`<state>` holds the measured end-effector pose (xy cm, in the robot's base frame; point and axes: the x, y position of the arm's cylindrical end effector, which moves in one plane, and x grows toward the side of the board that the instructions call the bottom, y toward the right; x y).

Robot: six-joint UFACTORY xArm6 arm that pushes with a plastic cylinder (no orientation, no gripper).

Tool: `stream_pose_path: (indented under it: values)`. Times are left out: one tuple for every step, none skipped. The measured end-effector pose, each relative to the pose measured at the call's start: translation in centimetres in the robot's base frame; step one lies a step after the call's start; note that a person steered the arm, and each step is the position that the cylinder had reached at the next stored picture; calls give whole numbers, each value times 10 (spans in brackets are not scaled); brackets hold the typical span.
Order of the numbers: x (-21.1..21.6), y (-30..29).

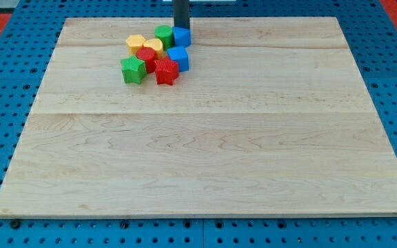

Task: Push the green circle into the yellow hexagon

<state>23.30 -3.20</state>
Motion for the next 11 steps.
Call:
stream_pose_path:
  values:
    - [5, 1]
    - [17, 8]
    - [7, 5]
    - [-16, -2]
    - [0, -16]
    - [16, -7]
    - [14, -7]
    - [10, -7]
    - [10, -7]
    - [10, -7]
    - [-3, -35]
